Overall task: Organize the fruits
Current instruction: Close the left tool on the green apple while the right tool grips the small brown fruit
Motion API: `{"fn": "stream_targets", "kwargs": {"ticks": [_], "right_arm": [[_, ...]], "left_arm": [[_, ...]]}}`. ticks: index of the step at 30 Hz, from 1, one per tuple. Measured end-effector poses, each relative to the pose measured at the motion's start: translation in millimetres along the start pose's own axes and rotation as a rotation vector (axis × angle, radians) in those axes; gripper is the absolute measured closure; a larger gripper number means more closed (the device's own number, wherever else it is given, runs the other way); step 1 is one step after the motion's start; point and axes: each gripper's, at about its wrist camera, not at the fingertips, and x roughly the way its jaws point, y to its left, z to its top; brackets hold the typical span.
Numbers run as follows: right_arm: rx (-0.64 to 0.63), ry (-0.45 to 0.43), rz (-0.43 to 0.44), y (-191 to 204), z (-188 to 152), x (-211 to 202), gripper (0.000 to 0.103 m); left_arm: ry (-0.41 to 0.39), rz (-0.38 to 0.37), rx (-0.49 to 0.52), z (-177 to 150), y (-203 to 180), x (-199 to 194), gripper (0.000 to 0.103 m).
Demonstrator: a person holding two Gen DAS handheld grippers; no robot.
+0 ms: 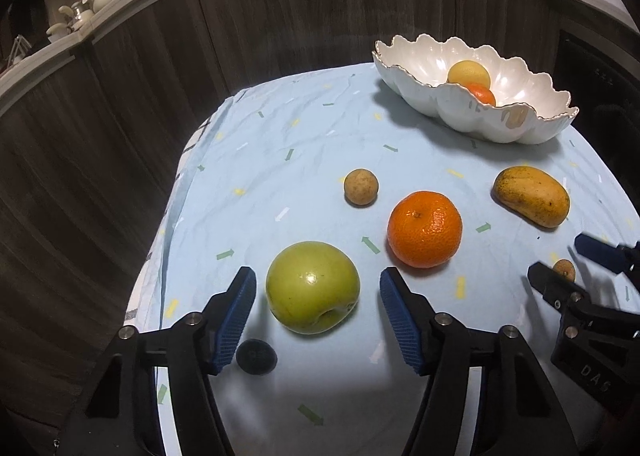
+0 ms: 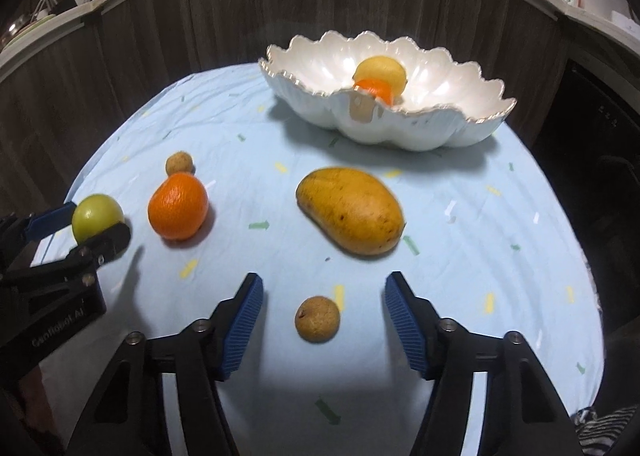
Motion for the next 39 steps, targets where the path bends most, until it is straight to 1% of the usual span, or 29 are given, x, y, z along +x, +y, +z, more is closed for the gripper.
{"fn": "stream_targets", "kwargs": {"ticks": [1, 2, 6, 9, 11, 12, 13, 28, 39], "right_arm": [[0.002, 0.006, 0.005, 0, -1, 1, 0.050], [0.002, 0.010, 0.008, 0, -2, 2, 0.053], [-0.013, 0.002, 0.009, 3, -5, 1, 0.058], [-0.019, -0.003, 0.020, 5, -5, 0, 0.066], [-0.028, -0.006, 0.027, 7, -5, 0, 0.074], [-0.032, -0.007, 0.029, 8, -5, 0, 0.076], [-0.034, -0.007, 0.032, 9, -5, 0, 0.079], [-0.037, -0.019, 0.044, 8, -1, -5, 0.080], [-0.039, -0.052, 0.041, 6, 6, -15, 0.080]], "left_arm": [[0.000, 0.000, 0.000, 0, 0, 0, 0.040], [0.001, 0.003, 0.002, 0, -1, 1, 0.040], [0.008, 0.004, 0.001, 0, -1, 5, 0.042], [0.018, 0.003, 0.002, 0, -2, 8, 0.048], [0.025, 0.007, 0.003, -1, -1, 11, 0.052], [0.026, 0.008, 0.001, -1, -1, 11, 0.055], [0.026, 0.006, -0.001, -1, -1, 11, 0.055], [0.024, -0.004, 0.000, -1, 0, 8, 0.055], [-0.005, -0.006, -0.009, 1, 0, -8, 0.055]]}}
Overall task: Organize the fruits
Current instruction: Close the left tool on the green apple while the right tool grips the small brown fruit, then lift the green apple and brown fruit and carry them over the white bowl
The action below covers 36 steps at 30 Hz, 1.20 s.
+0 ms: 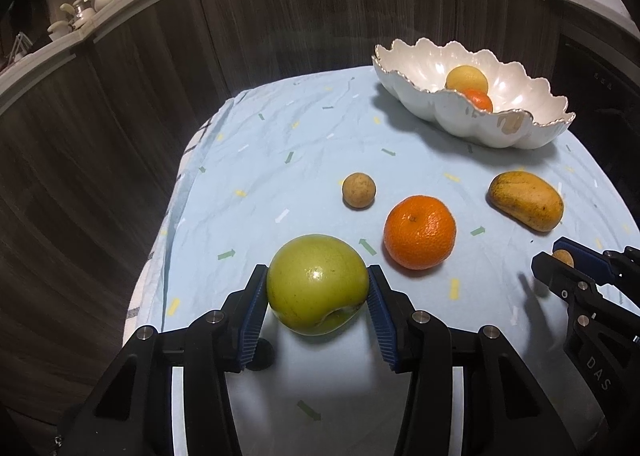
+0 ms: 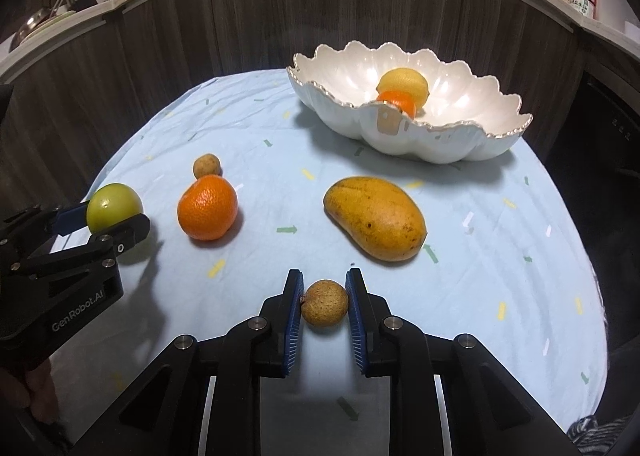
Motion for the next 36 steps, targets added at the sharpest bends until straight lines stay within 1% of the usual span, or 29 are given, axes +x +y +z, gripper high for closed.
{"fn": "stream_targets", "kwargs": {"ticks": [18, 28, 36], "right_arm": [[0.033, -0.078, 0.004, -10, 24, -27, 0.080], [0.066, -0.121, -0.023, -29, 40, -38, 0.080], [0.104, -0.152, -0.054, -52, 55, -42, 0.080]], "left_arm": [[-0.042, 0.012, -0.031, 14, -7, -29, 0.055], [-0.063, -0.006, -0.055, 31, -20, -36, 0.055], [-0.087, -0.026, -0.056, 52, -35, -40, 0.056]]}}
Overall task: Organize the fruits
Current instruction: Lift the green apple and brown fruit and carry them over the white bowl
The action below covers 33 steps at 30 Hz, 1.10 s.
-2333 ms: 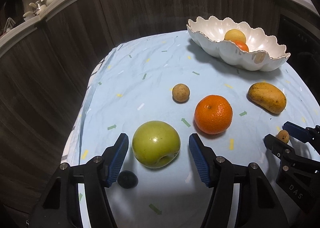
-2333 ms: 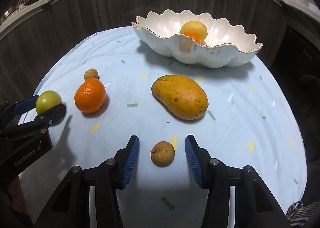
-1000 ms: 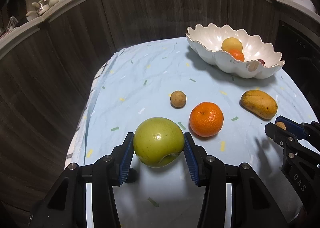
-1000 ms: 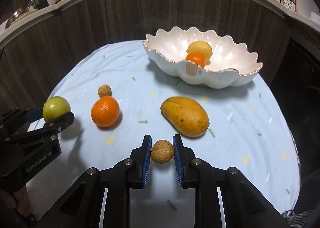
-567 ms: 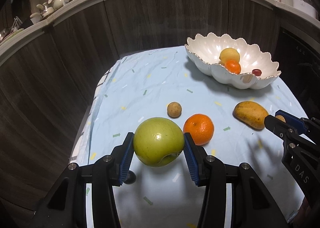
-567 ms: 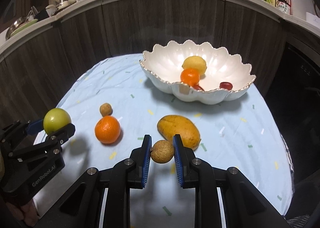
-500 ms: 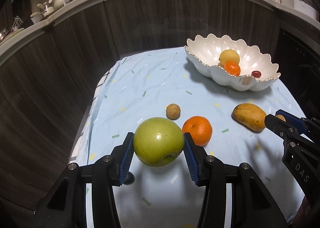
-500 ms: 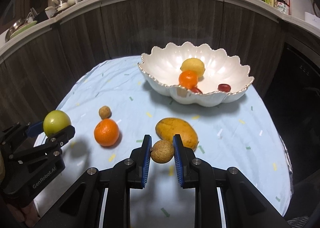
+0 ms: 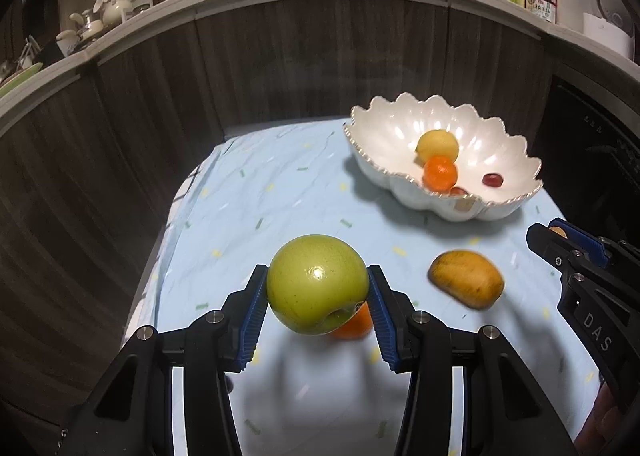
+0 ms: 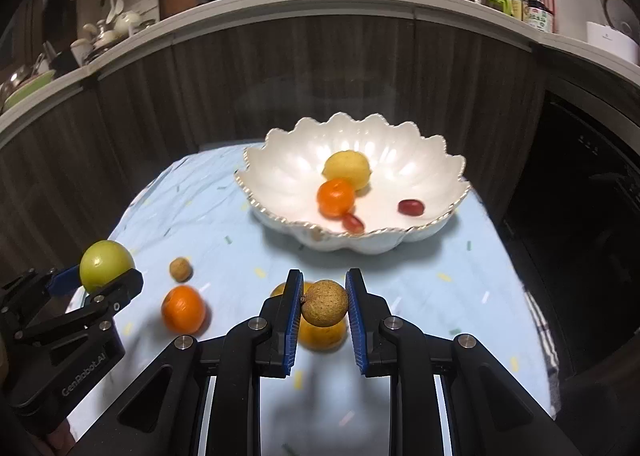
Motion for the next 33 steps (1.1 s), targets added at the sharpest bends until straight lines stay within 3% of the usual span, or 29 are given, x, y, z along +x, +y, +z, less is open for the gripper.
{"fn": "stream_targets", "kwargs": {"ticks": [18, 33], "right_arm": [[0.045, -0.045, -0.037, -39, 31, 8, 0.080], [0.068, -0.055, -0.027, -61, 62, 30, 0.080]], "left_arm": [[-0.051, -0.050, 0.042, 47, -37, 6, 0.056], [-0.061, -0.103, 0.061, 89, -61, 35, 0.056]]}}
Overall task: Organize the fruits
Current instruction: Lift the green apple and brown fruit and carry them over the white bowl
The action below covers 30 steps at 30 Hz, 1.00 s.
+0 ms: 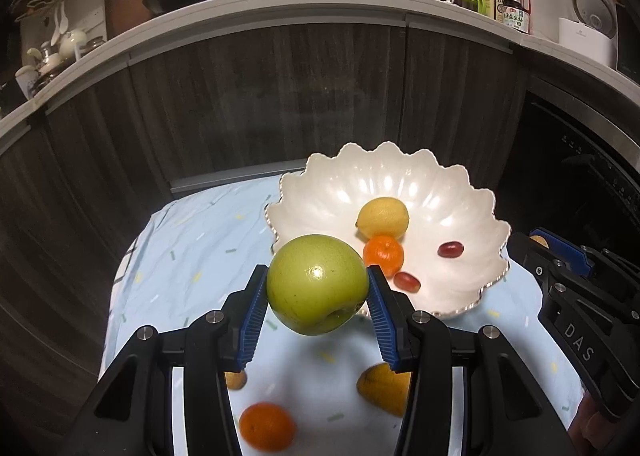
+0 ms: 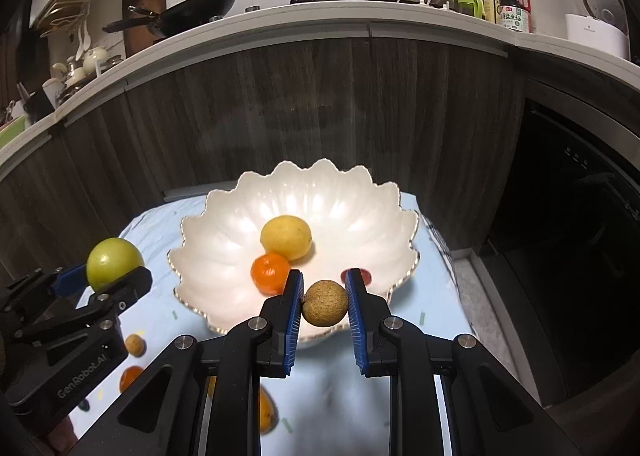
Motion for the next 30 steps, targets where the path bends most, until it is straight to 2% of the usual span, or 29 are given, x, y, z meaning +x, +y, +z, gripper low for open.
{"fn": "stream_targets", "kwargs": {"ticks": [10, 30], "right_arm": [[0.015, 0.024, 0.011, -4, 8, 23, 0.080], [0.010, 0.127, 0.042, -3, 1, 66, 0.080]], "left_arm": [[0.019, -0.036, 0.013, 13, -6, 25, 0.056], [0.103, -0.054, 0.016, 8, -10, 68, 0.055]]}}
